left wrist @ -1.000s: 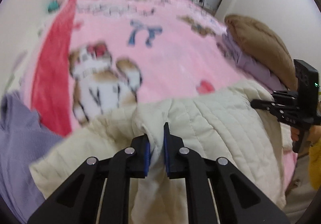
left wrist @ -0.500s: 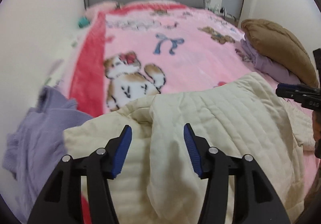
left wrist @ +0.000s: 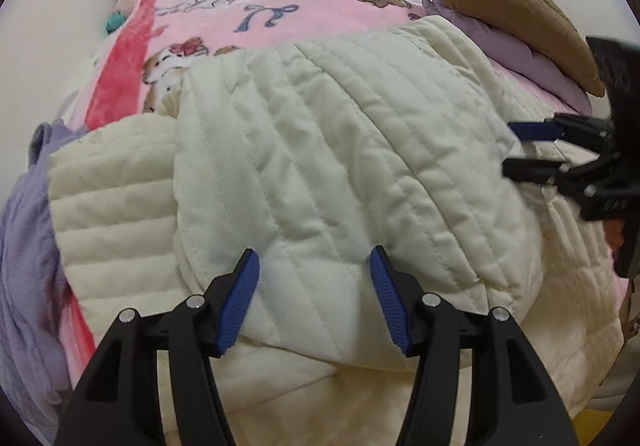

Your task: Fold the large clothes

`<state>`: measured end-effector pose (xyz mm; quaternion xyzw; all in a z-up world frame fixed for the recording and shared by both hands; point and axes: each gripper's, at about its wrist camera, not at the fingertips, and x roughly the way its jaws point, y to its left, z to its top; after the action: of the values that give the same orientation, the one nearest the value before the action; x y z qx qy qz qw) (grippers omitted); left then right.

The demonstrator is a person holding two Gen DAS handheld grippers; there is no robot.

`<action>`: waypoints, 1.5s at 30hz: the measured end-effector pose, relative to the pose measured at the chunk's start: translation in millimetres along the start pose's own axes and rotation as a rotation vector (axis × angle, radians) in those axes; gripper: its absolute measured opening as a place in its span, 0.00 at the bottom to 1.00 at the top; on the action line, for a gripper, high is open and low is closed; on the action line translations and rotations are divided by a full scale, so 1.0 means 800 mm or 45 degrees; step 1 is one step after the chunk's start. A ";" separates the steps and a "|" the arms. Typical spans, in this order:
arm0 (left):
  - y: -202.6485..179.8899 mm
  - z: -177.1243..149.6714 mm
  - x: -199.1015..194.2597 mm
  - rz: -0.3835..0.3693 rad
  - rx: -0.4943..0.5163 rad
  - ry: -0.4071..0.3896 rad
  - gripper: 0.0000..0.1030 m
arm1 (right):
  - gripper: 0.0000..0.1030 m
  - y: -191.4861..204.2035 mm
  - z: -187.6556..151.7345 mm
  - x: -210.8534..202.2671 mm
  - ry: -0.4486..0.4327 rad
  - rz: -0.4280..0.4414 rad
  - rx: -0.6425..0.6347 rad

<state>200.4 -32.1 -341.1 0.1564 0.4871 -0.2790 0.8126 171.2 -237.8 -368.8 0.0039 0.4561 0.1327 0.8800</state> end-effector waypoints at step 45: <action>-0.424 0.000 0.081 -0.185 0.455 -0.102 0.45 | 0.28 -0.339 -0.375 -0.311 -0.912 -0.298 1.911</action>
<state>18.9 -321.7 -392.3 0.2516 0.4069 -0.4250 0.7684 -144.3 -593.1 -379.2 0.5828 0.1138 -0.3074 0.7435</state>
